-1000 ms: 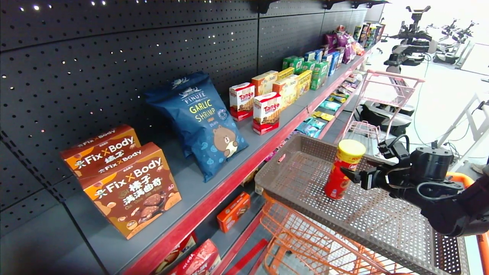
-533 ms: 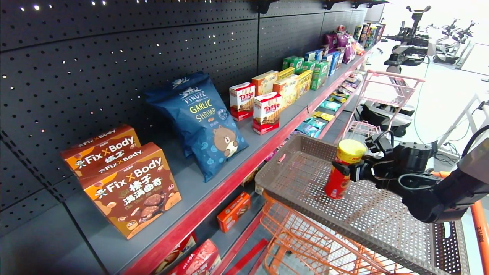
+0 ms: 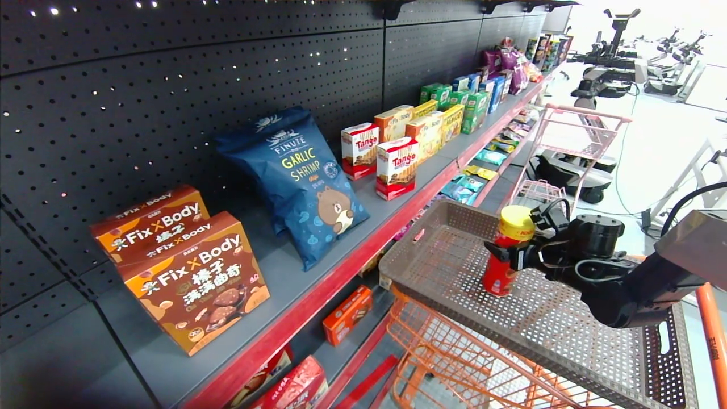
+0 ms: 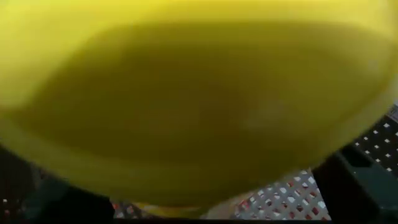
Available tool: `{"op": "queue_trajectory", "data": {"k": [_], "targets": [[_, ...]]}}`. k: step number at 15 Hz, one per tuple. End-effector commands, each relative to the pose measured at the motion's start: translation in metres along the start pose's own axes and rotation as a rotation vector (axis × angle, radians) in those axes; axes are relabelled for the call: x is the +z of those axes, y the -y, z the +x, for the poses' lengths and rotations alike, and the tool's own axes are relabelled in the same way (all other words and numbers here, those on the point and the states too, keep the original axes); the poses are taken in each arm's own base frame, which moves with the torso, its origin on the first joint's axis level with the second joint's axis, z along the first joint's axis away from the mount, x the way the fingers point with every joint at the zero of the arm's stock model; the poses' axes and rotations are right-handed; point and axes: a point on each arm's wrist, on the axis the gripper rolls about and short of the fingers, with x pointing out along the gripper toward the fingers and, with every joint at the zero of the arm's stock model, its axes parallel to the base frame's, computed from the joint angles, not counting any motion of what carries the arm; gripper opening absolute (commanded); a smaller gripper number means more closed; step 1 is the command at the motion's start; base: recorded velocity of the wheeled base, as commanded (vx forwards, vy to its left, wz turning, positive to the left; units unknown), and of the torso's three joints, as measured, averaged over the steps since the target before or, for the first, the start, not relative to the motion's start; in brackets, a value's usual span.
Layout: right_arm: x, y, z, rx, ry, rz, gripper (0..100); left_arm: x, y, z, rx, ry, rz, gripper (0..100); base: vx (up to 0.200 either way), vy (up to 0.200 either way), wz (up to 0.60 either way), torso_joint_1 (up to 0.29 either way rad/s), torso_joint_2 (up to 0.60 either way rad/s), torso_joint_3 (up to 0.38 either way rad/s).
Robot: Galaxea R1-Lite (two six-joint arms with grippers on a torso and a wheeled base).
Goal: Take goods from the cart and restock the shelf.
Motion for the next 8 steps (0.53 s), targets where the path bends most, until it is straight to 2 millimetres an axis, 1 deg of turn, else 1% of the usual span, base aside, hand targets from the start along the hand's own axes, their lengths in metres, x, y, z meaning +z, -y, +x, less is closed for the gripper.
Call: {"op": "queue_trajectory", "data": {"k": [1,4,5,6,8], "targets": [[-0.0023,0.0008,0.0044,0.000,0.001,0.001,100,0.0000,0.0000,0.0001,0.000,-0.001,0.000,0,0.000,0.000,0.00,0.000,0.00,0.000],[-0.0038,0.0017,0.0110,0.001,0.006,-0.001,100,0.0000,0.0000,0.0001,0.000,-0.001,0.000,0,0.000,0.000,0.00,0.000,0.00,0.000],[-0.0038,0.0017,0.0110,0.001,0.006,-0.001,0,0.0000,0.0000,0.0001,0.000,-0.001,0.000,0,0.000,0.000,0.00,0.000,0.00,0.000],[-0.0015,0.0018,0.0139,0.012,0.010,0.003,0,0.0000,0.0000,0.0001,0.000,-0.001,0.000,0,0.000,0.000,0.00,0.000,0.00,0.000],[-0.0007,0.0023,0.0131,0.012,0.012,0.001,0,0.0000,0.0000,0.0001,0.000,-0.001,0.000,0,0.000,0.000,0.00,0.000,0.00,0.000]]}}
